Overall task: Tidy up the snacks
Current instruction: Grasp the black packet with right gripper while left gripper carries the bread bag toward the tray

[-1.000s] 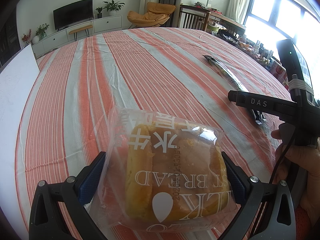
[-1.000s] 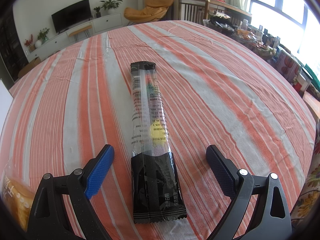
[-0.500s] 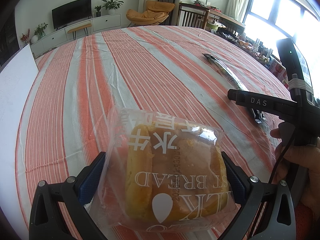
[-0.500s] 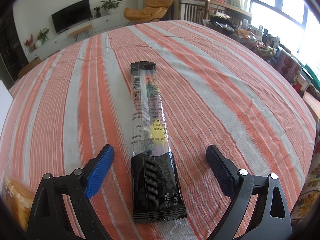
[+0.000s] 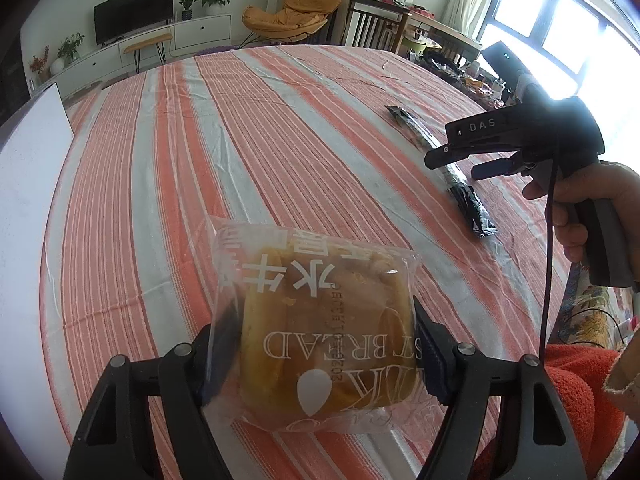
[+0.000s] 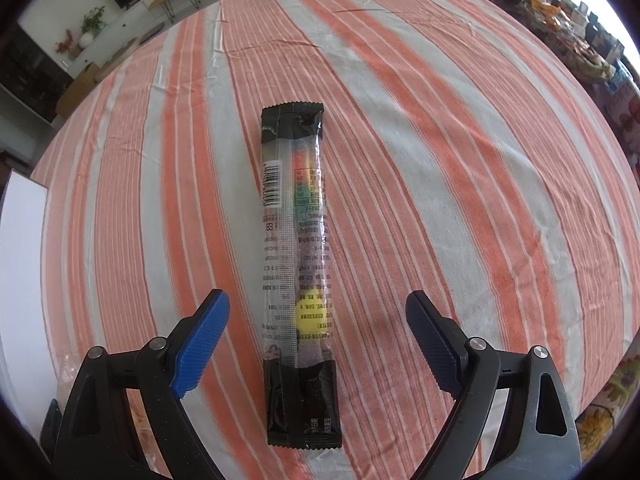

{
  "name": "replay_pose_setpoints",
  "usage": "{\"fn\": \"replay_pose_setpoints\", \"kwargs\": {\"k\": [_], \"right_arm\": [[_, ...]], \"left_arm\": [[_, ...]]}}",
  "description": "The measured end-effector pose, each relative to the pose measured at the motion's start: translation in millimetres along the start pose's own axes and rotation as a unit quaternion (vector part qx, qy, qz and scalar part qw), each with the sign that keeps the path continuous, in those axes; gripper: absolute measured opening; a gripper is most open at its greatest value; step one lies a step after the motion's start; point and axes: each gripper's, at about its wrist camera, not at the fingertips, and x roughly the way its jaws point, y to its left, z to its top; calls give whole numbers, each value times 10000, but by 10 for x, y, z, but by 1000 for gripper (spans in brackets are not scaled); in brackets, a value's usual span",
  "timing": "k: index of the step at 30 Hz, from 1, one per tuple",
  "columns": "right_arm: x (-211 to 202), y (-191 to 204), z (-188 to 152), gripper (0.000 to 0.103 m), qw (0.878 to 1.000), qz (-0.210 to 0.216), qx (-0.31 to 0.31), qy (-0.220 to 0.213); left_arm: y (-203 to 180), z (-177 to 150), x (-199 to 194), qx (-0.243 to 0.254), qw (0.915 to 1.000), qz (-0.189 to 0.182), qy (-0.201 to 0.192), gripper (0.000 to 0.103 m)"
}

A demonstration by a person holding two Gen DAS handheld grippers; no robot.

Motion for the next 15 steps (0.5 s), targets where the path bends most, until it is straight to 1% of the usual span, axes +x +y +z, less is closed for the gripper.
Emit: {"fn": "replay_pose_setpoints", "kwargs": {"k": [1, 2, 3, 4, 5, 7, 8, 10, 12, 14, 15], "right_arm": [[16, 75, -46, 47, 9996, -211, -148, -103], [-6, 139, -80, 21, 9983, -427, -303, -242], [-33, 157, -103, 19, 9986, -303, -282, -320], [-50, 138, -129, 17, 9994, -68, -123, -304], [-84, 109, -157, 17, 9994, 132, 54, -318], [-238, 81, -230, 17, 9971, 481, 274, -514], [-340, 91, -265, 17, 9948, 737, 345, -610], [-600, 178, -329, 17, 9862, 1386, 446, -785], [-875, 366, -399, 17, 9755, 1950, 376, -942], [-1142, 699, -454, 17, 9638, 2448, 192, -1036], [-1267, 901, -450, 17, 9563, 2726, 68, -1051]], "left_arm": [[4, -16, -67, -11, 10000, -25, -54, 75], [14, -32, -149, -38, 9999, -54, -118, 75], [30, -42, -250, -87, 9997, -90, -196, 75], [48, -52, -354, -151, 9994, -146, -275, 74], [76, -57, -482, -247, 9987, -247, -361, 75], [139, -51, -769, -468, 9962, -498, -531, 75], [176, -56, -934, -564, 9944, -627, -633, 75], [264, -55, -1276, -700, 9908, -784, -855, 75], [401, -80, -1631, -832, 9872, -826, -1085, 75], [584, -126, -1975, -968, 9835, -753, -1333, 75], [717, -150, -2152, -1054, 9817, -627, -1459, 75]]}}
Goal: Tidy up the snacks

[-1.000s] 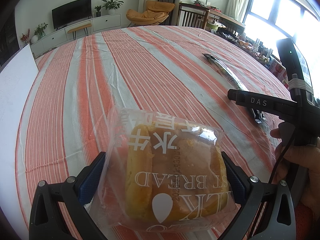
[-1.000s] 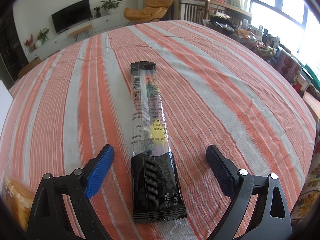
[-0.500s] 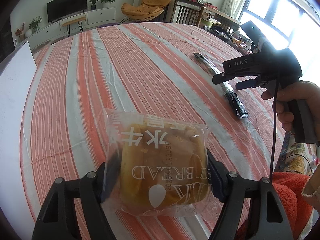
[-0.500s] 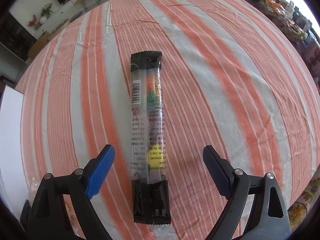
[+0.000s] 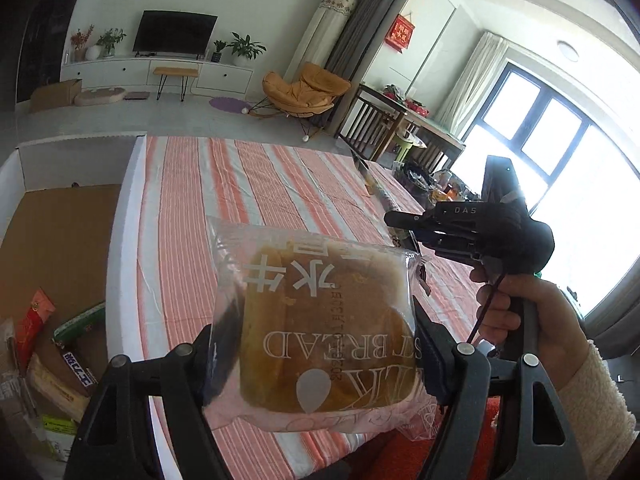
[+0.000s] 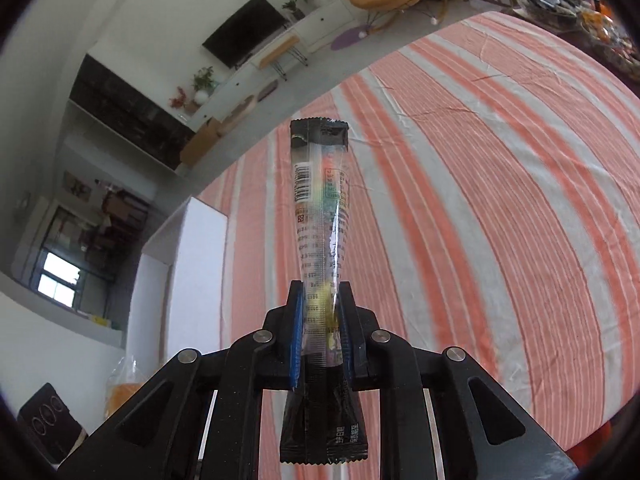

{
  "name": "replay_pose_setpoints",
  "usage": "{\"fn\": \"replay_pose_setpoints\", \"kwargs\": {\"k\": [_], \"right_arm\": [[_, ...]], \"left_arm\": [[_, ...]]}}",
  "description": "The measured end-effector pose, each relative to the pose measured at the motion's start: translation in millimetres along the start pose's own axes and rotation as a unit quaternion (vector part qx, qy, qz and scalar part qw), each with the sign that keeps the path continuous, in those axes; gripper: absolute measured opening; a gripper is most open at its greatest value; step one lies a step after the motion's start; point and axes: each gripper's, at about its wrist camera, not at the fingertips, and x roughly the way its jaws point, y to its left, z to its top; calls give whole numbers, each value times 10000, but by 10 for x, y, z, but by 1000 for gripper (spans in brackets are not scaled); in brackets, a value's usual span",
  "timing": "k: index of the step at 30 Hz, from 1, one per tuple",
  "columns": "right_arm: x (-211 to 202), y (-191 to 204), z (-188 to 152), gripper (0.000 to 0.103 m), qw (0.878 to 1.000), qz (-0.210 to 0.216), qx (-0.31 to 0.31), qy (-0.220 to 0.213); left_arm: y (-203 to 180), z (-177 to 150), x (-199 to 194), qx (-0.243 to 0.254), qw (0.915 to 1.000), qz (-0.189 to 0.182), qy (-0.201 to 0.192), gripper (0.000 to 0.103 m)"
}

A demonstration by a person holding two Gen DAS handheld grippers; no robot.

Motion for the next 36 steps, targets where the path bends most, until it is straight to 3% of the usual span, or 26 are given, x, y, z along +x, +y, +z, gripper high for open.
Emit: {"fn": "replay_pose_setpoints", "kwargs": {"k": [5, 8, 10, 12, 13, 14, 18, 20, 24, 28, 31, 36], "right_arm": [[213, 1272, -209, 17, 9901, 1193, -666, 330], [591, 1962, -486, 17, 9789, 1615, -1032, 705], [917, 2324, -707, 19, 9721, 1734, -1249, 969], [1261, 2589, -934, 35, 9658, 1784, -1450, 1200], [1410, 2682, -1032, 53, 9646, 1691, -1556, 1296], [1539, 2741, -1124, 61, 9645, 1564, -1644, 1355], [1670, 2686, -1240, 61, 9651, 1277, -1847, 1349], [1592, 2601, -1219, 63, 9655, 994, -2059, 1248], [1373, 2562, -1254, 68, 9607, 430, -2585, 910], [1218, 2557, -1299, 69, 9563, 161, -2838, 688], [1210, 2622, -1351, 70, 9519, 12, -2990, 666], [1246, 2738, -1524, 70, 9426, -178, -3253, 735]], "left_arm": [[723, 77, -677, -305, 9918, 1174, -412, 75], [1254, -28, -871, -474, 9726, 2238, -415, 76], [1536, -151, -889, -428, 9539, 2950, -349, 79], [1751, -287, -865, -462, 9403, 3365, -214, 84], [1836, -336, -873, -540, 9378, 3425, -178, 86], [1908, -375, -838, -635, 9362, 3452, -146, 89], [1892, -530, -829, -621, 9298, 3623, -187, 101], [1796, -557, -817, -496, 9249, 3762, -264, 101], [1496, -486, -804, -366, 9118, 4052, -559, 101], [1412, -439, -900, -569, 8944, 4356, -838, 103], [1439, -460, -926, -807, 8897, 4429, -755, 103], [1439, -477, -896, -744, 8804, 4654, -538, 103]]}}
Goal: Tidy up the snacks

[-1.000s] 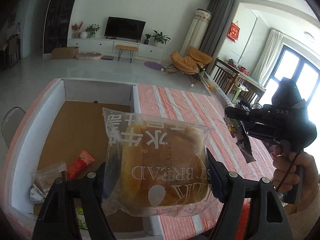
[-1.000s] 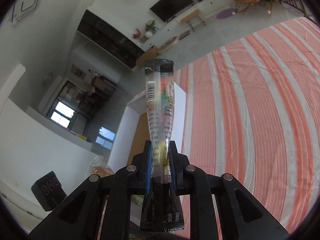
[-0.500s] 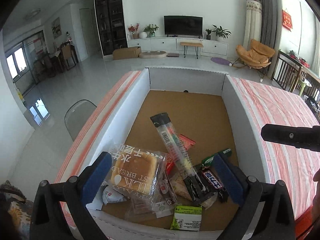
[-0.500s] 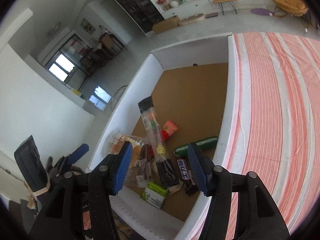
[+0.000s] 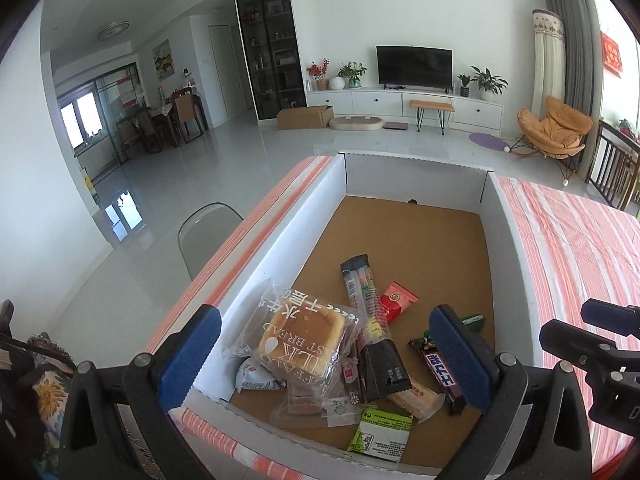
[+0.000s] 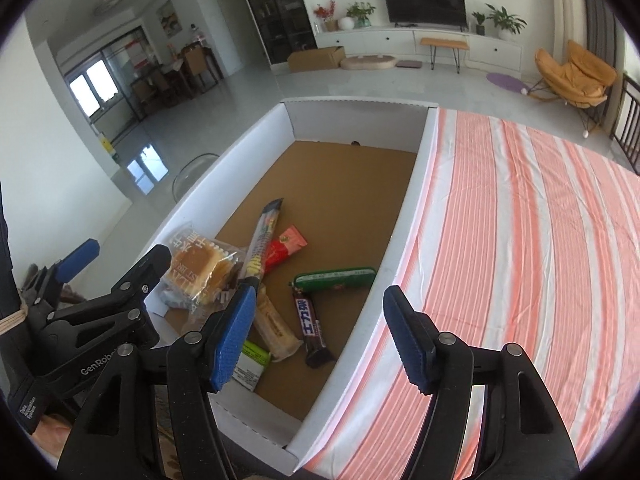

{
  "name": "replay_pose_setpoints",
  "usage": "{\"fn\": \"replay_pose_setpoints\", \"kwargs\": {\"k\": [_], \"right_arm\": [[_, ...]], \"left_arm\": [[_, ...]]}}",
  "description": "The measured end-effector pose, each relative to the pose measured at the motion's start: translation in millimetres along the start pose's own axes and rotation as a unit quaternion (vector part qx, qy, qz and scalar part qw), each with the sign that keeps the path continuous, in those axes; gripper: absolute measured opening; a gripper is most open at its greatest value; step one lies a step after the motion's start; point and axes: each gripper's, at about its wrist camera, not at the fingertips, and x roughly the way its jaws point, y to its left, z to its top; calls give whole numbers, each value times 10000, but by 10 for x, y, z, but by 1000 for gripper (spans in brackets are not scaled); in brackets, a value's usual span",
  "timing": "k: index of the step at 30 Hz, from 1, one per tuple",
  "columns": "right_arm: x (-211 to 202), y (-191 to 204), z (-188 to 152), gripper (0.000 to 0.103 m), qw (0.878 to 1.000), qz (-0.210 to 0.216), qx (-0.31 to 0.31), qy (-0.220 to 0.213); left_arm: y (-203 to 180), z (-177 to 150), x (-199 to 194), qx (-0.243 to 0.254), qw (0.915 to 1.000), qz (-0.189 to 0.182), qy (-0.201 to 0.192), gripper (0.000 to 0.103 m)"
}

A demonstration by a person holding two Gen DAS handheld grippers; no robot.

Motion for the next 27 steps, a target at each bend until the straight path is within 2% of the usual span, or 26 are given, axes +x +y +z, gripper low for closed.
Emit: {"fn": "replay_pose_setpoints", "kwargs": {"k": [4, 5, 9, 17, 27], "right_arm": [[52, 109, -26, 72, 9993, -248, -273, 110], [60, 116, -28, 76, 9991, -281, -309, 122], [30, 151, -57, 76, 9987, -352, -351, 62], [68, 198, -66, 76, 9981, -444, -417, 80], [108, 249, -83, 77, 9978, -451, -472, 145]], "left_arm": [[13, 1, 50, 114, 9995, 128, 247, 103], [22, -3, 68, 130, 9994, 179, 273, 103], [58, -17, 119, 210, 9987, 331, 322, 103], [85, -27, 100, 277, 9988, 341, 219, 103], [96, -32, 120, 259, 9989, 296, 268, 103]]}}
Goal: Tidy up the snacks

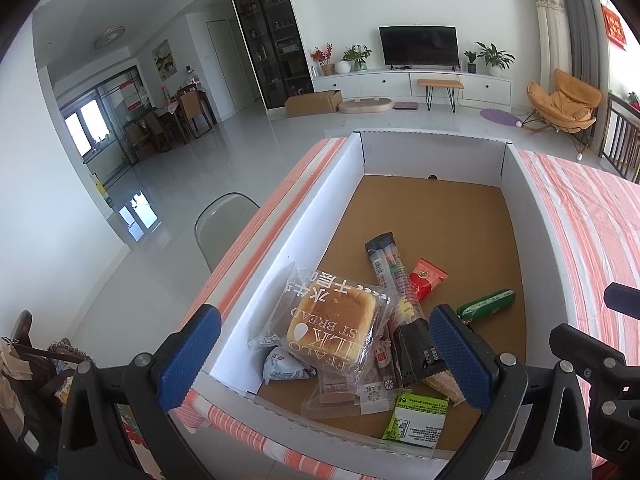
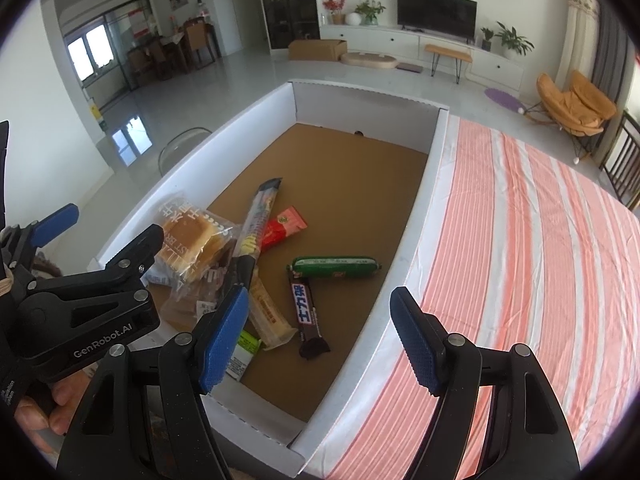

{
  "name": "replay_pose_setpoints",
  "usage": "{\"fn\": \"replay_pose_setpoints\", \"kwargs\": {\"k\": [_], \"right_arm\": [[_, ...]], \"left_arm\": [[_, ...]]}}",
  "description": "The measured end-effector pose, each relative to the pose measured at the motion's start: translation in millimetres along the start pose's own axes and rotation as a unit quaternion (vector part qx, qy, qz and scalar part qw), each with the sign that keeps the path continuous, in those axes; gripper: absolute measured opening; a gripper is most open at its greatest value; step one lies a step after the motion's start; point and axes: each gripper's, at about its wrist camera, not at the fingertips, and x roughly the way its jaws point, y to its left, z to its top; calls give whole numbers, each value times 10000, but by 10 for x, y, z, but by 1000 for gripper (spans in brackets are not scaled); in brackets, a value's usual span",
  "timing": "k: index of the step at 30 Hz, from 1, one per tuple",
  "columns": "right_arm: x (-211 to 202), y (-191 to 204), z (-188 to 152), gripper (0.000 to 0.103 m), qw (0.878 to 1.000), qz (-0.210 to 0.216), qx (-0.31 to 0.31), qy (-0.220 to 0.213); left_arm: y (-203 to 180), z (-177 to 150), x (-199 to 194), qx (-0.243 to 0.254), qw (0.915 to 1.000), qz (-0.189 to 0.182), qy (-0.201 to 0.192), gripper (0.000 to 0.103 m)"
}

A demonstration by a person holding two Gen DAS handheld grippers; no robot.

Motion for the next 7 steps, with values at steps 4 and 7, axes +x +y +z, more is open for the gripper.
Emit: {"fn": "replay_pose_setpoints", "kwargs": {"k": [4, 7], "right_arm": [[11, 18, 5, 77, 10000, 5, -13, -9], [28, 42, 3, 77, 10000, 17, -43, -9]], "left_arm": [[21, -3, 1, -66, 10000, -53, 22, 103], [17, -20, 12, -50, 10000, -23, 10, 103]]}}
